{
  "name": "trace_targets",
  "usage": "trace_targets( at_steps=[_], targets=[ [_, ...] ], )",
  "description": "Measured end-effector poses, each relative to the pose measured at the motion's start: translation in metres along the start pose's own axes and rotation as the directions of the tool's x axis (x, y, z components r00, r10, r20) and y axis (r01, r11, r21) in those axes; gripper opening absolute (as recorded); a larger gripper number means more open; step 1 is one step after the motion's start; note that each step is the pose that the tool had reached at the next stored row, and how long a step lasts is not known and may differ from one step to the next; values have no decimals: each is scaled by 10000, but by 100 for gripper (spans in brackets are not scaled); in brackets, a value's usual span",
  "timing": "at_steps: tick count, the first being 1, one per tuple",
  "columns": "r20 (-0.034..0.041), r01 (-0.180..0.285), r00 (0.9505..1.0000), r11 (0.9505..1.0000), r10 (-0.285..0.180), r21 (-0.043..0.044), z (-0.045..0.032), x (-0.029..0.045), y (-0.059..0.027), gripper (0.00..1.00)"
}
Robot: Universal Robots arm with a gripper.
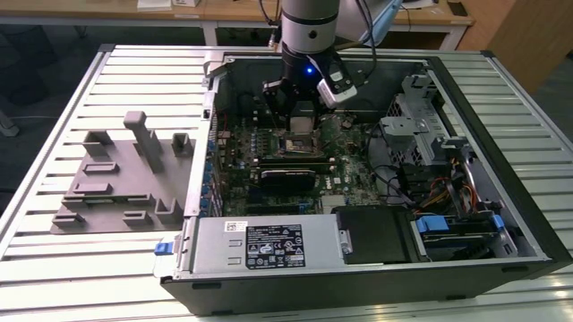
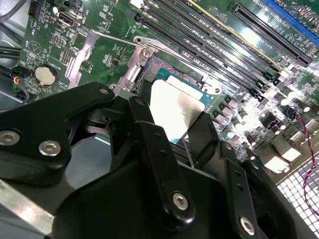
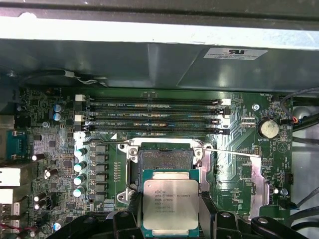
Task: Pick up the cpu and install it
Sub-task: 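Place the cpu into insertion slot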
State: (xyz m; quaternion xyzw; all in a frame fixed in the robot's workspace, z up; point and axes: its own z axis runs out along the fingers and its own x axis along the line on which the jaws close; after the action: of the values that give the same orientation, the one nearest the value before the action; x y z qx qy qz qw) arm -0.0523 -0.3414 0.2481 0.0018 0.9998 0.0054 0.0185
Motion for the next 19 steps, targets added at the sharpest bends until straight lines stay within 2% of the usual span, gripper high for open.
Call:
trace_targets(
  at_steps=[3, 8, 12, 19],
  targets=[
    [2, -181, 9998, 9998, 181, 7, 0, 0, 0, 54],
    [12, -969, 9953, 9953, 969, 36, 0, 0, 0, 54],
    [21, -1571, 9876, 9876, 1571, 57, 0, 0, 0, 54],
    [37, -2401, 9707, 9707, 2401, 87, 0, 0, 0, 54]
  ],
)
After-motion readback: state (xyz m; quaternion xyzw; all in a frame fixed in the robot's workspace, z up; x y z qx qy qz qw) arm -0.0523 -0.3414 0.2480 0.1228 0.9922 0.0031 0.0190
